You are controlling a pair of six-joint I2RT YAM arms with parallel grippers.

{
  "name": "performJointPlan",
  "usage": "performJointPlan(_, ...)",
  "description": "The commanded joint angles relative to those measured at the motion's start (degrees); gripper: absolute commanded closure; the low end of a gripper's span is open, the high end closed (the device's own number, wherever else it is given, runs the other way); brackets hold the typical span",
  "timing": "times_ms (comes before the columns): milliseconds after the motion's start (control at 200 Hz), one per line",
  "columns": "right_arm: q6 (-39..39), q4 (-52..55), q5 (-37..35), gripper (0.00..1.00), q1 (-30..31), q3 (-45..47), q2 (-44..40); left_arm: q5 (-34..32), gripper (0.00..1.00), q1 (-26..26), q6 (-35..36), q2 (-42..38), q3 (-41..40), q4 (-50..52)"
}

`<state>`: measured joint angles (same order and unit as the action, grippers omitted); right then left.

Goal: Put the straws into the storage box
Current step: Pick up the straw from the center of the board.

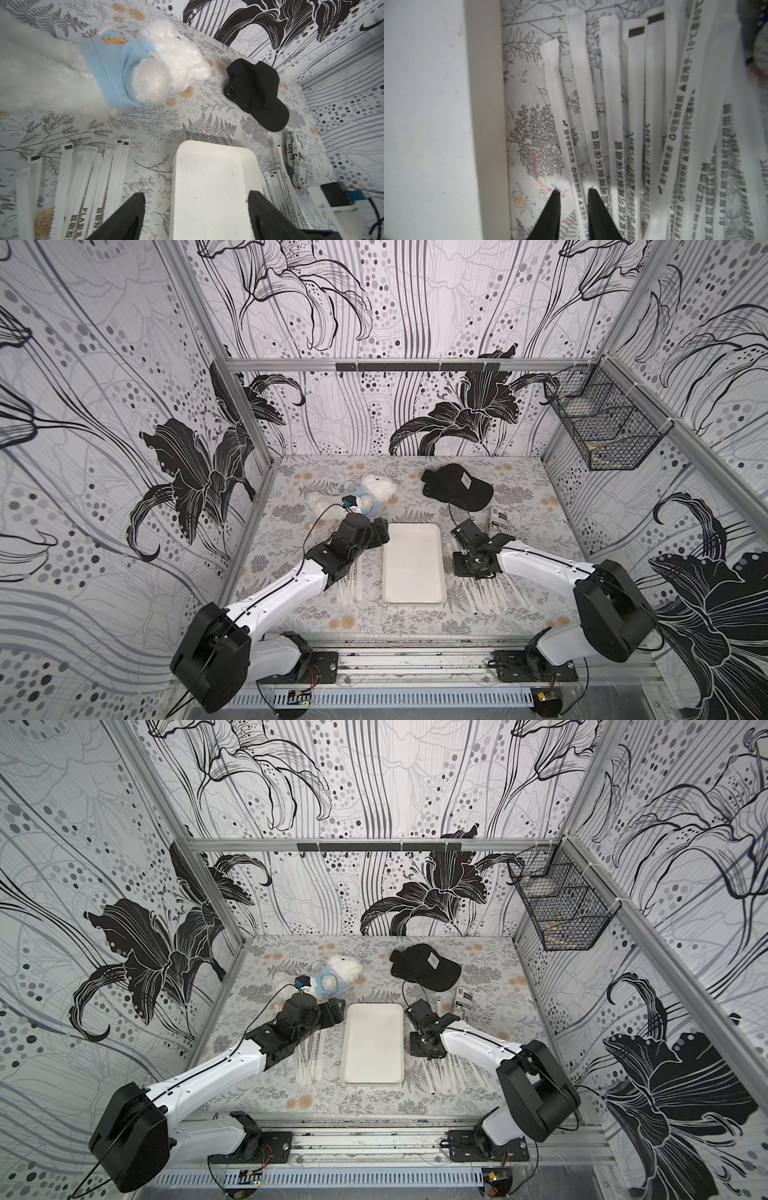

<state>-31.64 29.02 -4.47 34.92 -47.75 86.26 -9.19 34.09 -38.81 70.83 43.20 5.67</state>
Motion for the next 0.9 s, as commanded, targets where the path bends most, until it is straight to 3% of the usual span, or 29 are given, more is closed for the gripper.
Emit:
performJointPlan(0,2.63,-0.86,-0.45,0.75,0.35,-2.04,1.92,1.19,0.18,0.27,-1.19,0.54,-0.04,-3.11)
performJointPlan(426,3.43,-1.68,-1.46,0.79,0.33,-1.99,6.00,-0.04,0.18,0.27,-1.10,-0.26,-1.87,-2.50)
performJointPlan(566,3.34,-1.72,-1.51,0.86,0.33,-1.73,5.86,-0.04,0.20,0.28,-1.35,0.19,-1.78,-2.94)
performJointPlan(896,-2.20,7.16,4.39,0.90,0.41,-9.91,-3.66,-5.51,0.23,-0.33,-0.83,-2.71,3.56,7.41)
